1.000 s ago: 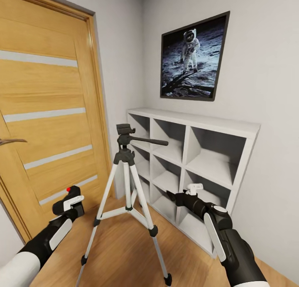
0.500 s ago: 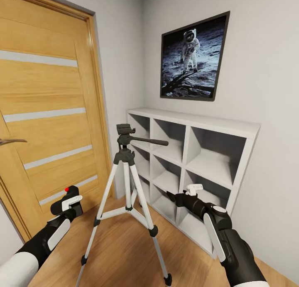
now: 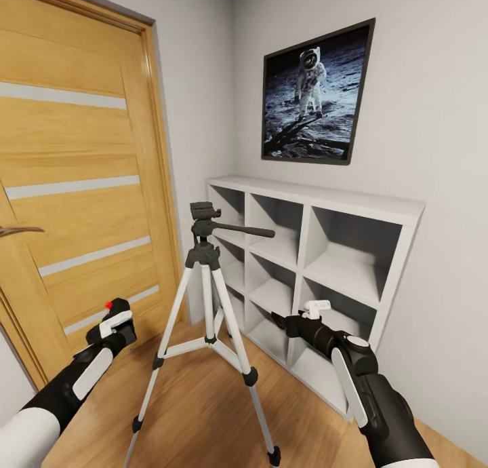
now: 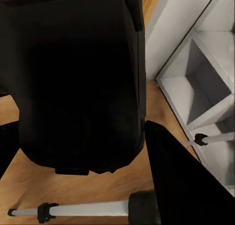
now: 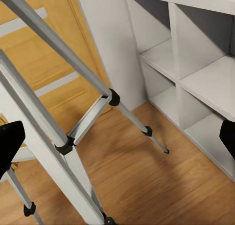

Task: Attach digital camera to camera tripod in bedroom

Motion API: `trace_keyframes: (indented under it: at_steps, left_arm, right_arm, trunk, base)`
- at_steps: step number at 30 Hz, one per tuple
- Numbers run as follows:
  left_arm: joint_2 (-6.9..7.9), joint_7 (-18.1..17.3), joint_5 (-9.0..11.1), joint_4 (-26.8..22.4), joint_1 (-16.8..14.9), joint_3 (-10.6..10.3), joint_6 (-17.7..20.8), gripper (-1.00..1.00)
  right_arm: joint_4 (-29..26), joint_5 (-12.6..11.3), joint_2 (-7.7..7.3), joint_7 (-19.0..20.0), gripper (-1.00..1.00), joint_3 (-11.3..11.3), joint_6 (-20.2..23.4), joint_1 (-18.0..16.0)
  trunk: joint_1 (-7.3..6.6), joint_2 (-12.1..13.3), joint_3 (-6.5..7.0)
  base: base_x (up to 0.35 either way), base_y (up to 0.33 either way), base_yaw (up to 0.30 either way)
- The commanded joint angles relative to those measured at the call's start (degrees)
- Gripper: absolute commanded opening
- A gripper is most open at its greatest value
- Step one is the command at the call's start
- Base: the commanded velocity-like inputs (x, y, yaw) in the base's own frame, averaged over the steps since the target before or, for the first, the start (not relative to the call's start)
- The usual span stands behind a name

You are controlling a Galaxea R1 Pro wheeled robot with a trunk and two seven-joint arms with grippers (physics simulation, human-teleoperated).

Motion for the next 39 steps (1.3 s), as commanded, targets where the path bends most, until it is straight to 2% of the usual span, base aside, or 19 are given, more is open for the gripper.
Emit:
trace_keyframes:
  at_steps: [1, 4, 5, 7, 8, 10, 13, 15, 17, 23, 26, 29, 30, 33, 39]
  left_arm:
    - [0.22, 0.50, 0.63, -0.60, -0.03, -0.33, 0.35, -1.00]
    - [0.71, 0.74, 1.49, -1.93, -0.03, -0.32, 1.41, -1.00]
    - [1.01, 0.75, 2.03, -2.71, -0.03, -0.21, 4.23, -1.00]
    - [1.23, 0.57, 2.22, -2.95, -0.03, -0.16, 7.27, -1.00]
    - [1.28, 0.44, 2.34, -3.30, -0.03, -0.15, 10.41, -1.00]
    - [1.06, 0.39, 2.37, -3.65, -0.03, -0.18, 12.16, -1.00]
    - [0.85, -1.30, 2.35, -3.19, -0.03, -0.16, 12.52, -1.00]
    - [0.70, -3.52, 2.45, -2.63, -0.03, -0.18, 12.58, -1.00]
    - [-0.10, -6.89, 2.37, -1.73, -0.03, -0.11, 13.12, -1.00]
    - [-0.31, -7.55, 1.42, -1.84, -0.03, -0.31, 13.51, -1.00]
    - [-0.04, -7.69, 1.30, -3.76, -0.03, -0.55, 13.40, -1.00]
    - [0.08, -7.62, -0.57, -5.47, -0.03, -1.52, 12.98, -1.00]
    - [-0.12, -7.55, -3.21, -5.63, -0.03, -2.75, 12.87, -1.00]
    - [-0.32, -7.45, -5.90, -5.66, -0.03, -3.51, 12.87, -1.00]
    - [-0.30, -6.81, -6.55, -4.82, -0.03, -3.69, 13.12, -1.00]
  right_arm:
    - [-0.06, -0.40, 0.02, -0.09, 1.00, -0.04, 0.37, -0.04]
    - [-0.05, -0.39, 0.03, -0.35, 1.00, -0.08, 0.37, -0.07]
    - [-0.05, -0.45, 0.04, -0.55, 1.00, -0.10, 0.37, -0.05]
    - [-0.01, -0.52, 0.04, -0.59, 1.00, -0.11, 0.40, -0.04]
    - [0.02, -0.51, 0.04, -0.58, 1.00, -0.11, 0.44, -0.04]
    - [0.05, -0.54, 0.04, -0.69, 1.00, -0.14, 0.49, -0.05]
    - [1.50, -0.62, 0.05, -0.87, 1.00, -0.36, 0.52, -0.09]
    - [1.86, -0.43, 0.09, -0.89, 1.00, -0.32, 0.49, -0.08]
    - [2.34, -0.44, 0.24, -0.93, 1.00, -0.17, 0.47, -0.07]
    - [3.67, -0.42, 0.05, -0.24, 1.00, -0.20, 0.53, -0.09]
    - [3.94, -0.62, 0.17, -0.10, 1.00, -0.14, 0.67, -0.05]
    - [5.31, -0.61, 0.41, 0.03, 1.00, -0.06, 0.91, -0.05]
    - [6.56, -0.52, 0.23, 0.07, 1.00, -0.04, 0.74, -0.04]
    - [7.46, -0.30, 0.01, 0.08, 1.00, -0.21, 0.59, -0.08]
    - [7.68, -0.15, -0.02, -0.06, 1.00, -0.22, 0.55, -0.12]
  trunk:
    - [0.01, -0.05, -0.08]
    - [0.01, -0.05, -0.08]
    - [0.01, -0.05, -0.08]
    - [0.01, -0.05, -0.08]
    - [0.01, -0.05, -0.08]
    - [0.01, -0.05, -0.08]
    - [0.01, -0.05, -0.08]
    - [0.01, -0.05, -0.08]
    - [0.01, -0.05, -0.08]
    - [0.01, -0.05, -0.08]
    - [0.01, -0.05, -0.08]
    - [0.01, -0.05, -0.08]
    - [0.01, -0.05, -0.08]
    - [0.01, -0.05, -0.08]
    - [0.01, -0.05, -0.08]
  base:
    - [0.000, 0.000, 0.000]
    - [0.000, 0.000, 0.000]
    - [0.000, 0.000, 0.000]
    - [0.000, 0.000, 0.000]
    - [0.000, 0.000, 0.000]
    - [0.000, 0.000, 0.000]
    - [0.000, 0.000, 0.000]
    - [0.000, 0.000, 0.000]
    - [0.000, 0.000, 0.000]
    - [0.000, 0.000, 0.000]
    - [0.000, 0.000, 0.000]
    - [0.000, 0.000, 0.000]
    - [0.000, 0.000, 0.000]
    - [0.000, 0.000, 0.000]
    - [0.000, 0.000, 0.000]
